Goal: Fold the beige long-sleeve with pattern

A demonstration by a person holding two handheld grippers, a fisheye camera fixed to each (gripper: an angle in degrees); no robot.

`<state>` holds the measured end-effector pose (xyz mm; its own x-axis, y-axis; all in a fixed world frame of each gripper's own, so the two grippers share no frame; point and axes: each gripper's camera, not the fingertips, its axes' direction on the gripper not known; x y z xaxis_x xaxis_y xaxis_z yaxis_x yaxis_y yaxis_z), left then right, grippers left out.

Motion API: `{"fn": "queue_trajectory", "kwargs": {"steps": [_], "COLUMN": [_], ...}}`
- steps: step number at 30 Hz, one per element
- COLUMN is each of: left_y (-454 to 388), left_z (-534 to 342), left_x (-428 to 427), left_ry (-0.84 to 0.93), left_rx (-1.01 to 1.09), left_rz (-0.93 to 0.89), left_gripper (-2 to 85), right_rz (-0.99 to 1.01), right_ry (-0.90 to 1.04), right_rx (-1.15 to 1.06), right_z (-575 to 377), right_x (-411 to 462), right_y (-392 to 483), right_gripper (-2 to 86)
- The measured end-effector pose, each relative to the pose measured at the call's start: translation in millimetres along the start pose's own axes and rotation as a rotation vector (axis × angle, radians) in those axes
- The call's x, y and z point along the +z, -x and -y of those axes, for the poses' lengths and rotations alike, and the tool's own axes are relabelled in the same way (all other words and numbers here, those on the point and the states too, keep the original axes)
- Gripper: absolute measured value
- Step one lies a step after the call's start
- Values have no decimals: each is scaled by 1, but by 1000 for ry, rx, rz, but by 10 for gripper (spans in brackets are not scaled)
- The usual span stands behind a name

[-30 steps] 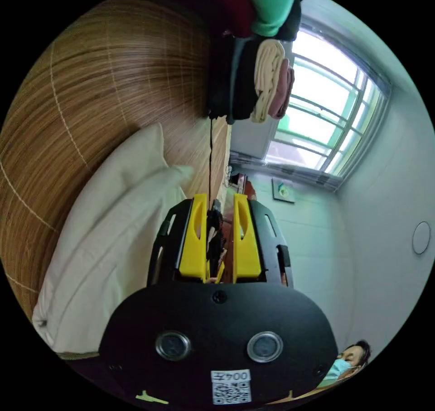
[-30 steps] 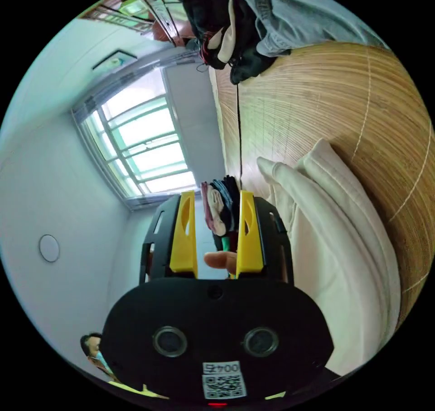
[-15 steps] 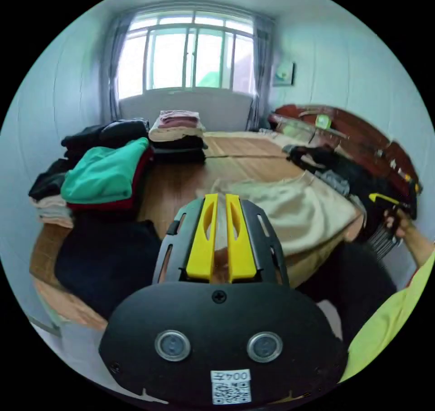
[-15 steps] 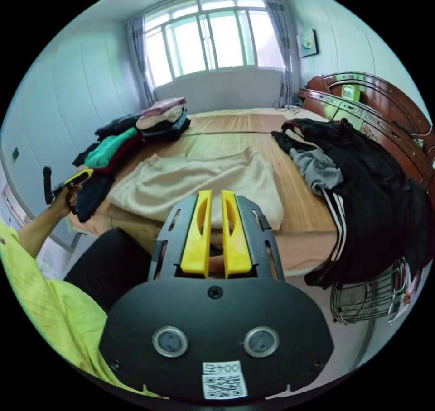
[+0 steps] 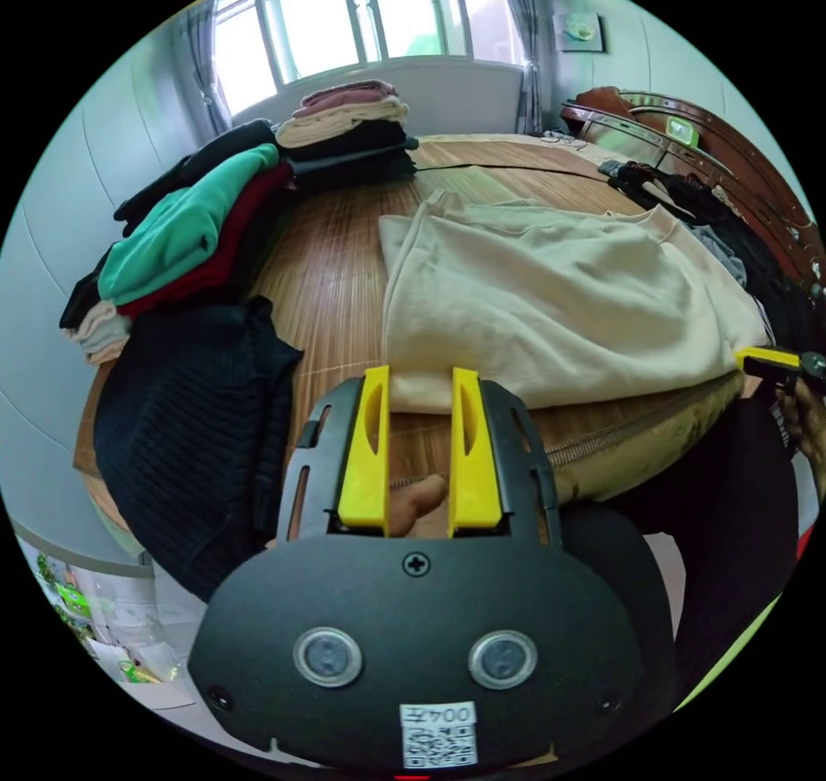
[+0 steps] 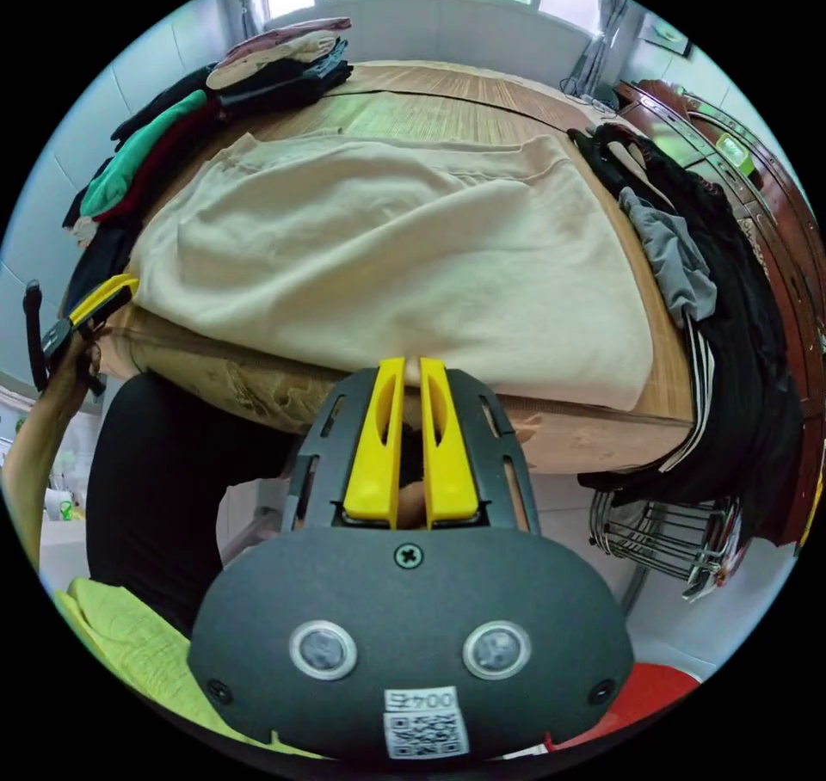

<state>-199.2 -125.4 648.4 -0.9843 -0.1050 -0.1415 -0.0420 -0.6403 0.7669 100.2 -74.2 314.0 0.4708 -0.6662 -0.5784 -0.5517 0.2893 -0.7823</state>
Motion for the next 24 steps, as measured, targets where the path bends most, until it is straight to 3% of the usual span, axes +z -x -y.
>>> {"fn": "queue_trajectory", "kwargs": {"steps": [8, 11, 15, 20, 24], "left_y": [91, 131, 191, 298, 336], "left_z": [-4, 0, -19, -26, 1], "left_x": [83, 85, 72, 95, 121], "left_ry": [16, 20, -43, -36, -5], "left_rx": [-31, -29, -48, -106, -92], "left_rz": [-95, -127, -141, -169, -223], "left_gripper": [125, 140, 170, 203, 218], "right_rz": [141, 284, 298, 319, 340], "right_ry": [-29, -248, -486, -472, -400], "right_rx": [53, 177, 368, 473, 451], "right_z": [-4, -37, -107, -124, -100], "right_x": [2, -28, -53, -46, -29], "right_y": [-32, -74, -146, -227, -260], "right_gripper": [35, 37, 101, 165, 182]}}
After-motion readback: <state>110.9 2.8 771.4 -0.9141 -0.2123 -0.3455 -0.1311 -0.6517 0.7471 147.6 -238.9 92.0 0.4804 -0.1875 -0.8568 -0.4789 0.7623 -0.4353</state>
